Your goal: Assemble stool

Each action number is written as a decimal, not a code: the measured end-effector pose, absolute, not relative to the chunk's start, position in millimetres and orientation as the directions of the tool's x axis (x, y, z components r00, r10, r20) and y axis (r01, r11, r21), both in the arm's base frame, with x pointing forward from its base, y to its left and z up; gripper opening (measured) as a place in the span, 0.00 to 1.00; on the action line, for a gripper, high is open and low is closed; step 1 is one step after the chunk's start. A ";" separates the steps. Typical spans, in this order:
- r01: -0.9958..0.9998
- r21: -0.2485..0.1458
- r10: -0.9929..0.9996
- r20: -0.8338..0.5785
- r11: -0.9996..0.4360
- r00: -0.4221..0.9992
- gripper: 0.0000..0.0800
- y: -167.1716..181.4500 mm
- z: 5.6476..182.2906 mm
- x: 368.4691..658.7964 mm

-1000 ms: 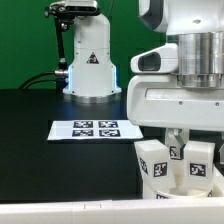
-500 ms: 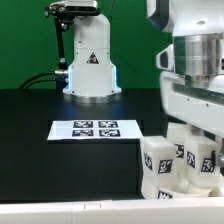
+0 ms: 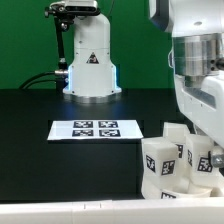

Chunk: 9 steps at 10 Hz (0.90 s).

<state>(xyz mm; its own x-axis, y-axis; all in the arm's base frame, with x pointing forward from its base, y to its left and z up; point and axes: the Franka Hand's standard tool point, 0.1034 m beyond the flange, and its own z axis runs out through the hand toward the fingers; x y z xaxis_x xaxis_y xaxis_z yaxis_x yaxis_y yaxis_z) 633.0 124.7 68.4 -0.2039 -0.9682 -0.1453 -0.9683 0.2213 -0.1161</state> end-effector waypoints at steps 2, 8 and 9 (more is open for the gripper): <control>-0.954 -0.121 -0.954 -0.156 0.276 -0.256 0.42 126.1 67.4 632.2; -0.945 -0.169 -0.947 -0.114 -0.280 0.301 0.81 126.3 101.2 633.3; -0.914 -0.175 -0.916 -0.105 -0.366 0.387 0.81 127.3 102.8 633.7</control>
Offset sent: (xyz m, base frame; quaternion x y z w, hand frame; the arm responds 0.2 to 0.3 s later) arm 0.0000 0.0000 0.0000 0.0000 0.0000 -0.0650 0.9979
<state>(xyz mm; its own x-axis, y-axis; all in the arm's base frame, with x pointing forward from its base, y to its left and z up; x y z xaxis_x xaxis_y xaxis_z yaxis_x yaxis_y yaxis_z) 633.7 127.3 102.8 0.3871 -0.9161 -0.1045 -0.9139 -0.3662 -0.1750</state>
